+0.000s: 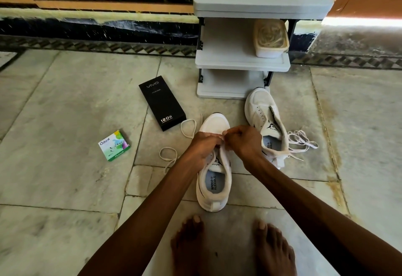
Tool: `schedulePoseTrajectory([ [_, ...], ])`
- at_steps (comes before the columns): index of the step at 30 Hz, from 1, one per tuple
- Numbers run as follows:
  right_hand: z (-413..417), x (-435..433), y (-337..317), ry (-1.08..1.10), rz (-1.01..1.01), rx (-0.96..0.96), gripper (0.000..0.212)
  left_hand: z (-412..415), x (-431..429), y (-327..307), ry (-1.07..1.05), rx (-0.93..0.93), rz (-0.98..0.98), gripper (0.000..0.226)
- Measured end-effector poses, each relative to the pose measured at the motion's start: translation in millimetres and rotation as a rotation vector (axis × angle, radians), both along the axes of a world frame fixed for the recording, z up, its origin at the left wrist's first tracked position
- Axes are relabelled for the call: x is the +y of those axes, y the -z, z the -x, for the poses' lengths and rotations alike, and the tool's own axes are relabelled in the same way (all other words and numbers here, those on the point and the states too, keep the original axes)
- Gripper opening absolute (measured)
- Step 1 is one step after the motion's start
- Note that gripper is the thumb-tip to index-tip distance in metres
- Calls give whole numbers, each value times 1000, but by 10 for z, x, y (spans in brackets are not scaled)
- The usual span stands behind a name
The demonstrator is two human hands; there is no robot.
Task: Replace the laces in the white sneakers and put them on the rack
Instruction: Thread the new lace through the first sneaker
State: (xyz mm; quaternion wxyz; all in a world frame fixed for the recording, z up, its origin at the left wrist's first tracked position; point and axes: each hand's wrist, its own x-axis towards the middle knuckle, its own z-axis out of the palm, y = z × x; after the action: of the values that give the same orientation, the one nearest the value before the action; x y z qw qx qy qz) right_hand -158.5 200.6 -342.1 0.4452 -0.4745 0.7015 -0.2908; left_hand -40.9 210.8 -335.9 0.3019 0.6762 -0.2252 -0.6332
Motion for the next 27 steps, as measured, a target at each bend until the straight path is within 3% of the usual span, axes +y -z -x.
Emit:
schedulePoseTrajectory([
  [3, 8, 64, 58, 177, -101, -237, 9, 48, 22, 0, -64, 2, 4, 23],
  [7, -17, 90, 111, 149, -5, -146, 21, 75, 42, 6, -93, 29, 26, 20],
  [11, 9, 21, 61, 127, 112, -78, 7, -6, 39, 33, -58, 20, 40, 24],
  [15, 13, -87, -199, 0, 309, 32, 14, -67, 53, 76, 2, -68, 72, 24],
  [18, 55, -169, -580, -29, 566, 50, 11, -88, 45, 100, 14, -89, 80, 26],
  [21, 138, -254, -1064, 58, 843, -79, 7, -117, 46, 128, 10, -132, 65, 30],
  [23, 194, -303, -1280, 106, 913, -190, 8, -126, 64, 156, 6, -205, 102, 26],
  [25, 182, -320, -1317, 101, 775, -466, 8, -147, 60, 140, 28, -316, 200, 27],
  [27, 155, -323, -1212, 48, 446, -639, 12, -165, 12, 70, 38, -361, 350, 34],
])
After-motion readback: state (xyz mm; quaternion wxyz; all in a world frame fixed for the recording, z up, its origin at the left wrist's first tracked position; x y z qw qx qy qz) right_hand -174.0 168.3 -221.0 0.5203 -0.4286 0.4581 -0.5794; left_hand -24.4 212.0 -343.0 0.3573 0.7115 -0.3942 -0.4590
